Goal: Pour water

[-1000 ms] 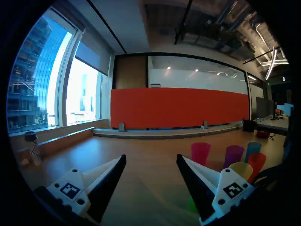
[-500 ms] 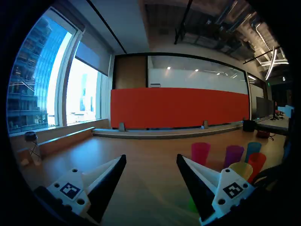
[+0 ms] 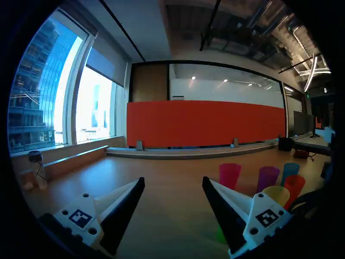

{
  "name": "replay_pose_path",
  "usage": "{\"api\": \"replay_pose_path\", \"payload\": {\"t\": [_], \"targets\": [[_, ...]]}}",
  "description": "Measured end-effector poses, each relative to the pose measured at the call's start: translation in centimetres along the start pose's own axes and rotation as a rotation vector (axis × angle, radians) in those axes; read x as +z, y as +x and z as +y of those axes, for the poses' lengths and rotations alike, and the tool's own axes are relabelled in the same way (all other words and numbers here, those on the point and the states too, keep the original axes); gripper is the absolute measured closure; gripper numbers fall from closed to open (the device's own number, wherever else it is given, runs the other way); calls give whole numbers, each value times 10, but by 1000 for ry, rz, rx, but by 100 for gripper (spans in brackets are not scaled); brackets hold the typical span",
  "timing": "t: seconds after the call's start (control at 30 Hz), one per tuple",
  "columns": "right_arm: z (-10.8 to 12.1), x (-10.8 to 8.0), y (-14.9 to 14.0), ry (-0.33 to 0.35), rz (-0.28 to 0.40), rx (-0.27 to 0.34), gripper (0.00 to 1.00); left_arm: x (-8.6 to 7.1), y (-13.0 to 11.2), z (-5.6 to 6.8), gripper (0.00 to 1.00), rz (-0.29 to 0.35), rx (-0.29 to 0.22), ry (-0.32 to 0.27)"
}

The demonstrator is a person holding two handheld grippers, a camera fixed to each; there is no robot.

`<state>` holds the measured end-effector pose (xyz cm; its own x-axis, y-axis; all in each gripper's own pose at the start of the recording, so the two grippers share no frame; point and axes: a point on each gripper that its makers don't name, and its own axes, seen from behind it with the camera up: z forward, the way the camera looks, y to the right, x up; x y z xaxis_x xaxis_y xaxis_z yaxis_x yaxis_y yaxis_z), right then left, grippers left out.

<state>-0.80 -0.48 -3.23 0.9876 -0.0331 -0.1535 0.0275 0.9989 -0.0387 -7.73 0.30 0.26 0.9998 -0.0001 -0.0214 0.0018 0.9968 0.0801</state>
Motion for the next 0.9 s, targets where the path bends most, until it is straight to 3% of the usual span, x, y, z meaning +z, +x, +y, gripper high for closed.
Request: {"api": "replay_pose_path", "payload": {"t": [0.3,0.9], "targets": [[-2,5,-25,-12,-25,23,0,1,0,0,1,0,0,0],[10,8,-53,-53,-71,2,0,1,0,-1,1,0,0,0]]}}
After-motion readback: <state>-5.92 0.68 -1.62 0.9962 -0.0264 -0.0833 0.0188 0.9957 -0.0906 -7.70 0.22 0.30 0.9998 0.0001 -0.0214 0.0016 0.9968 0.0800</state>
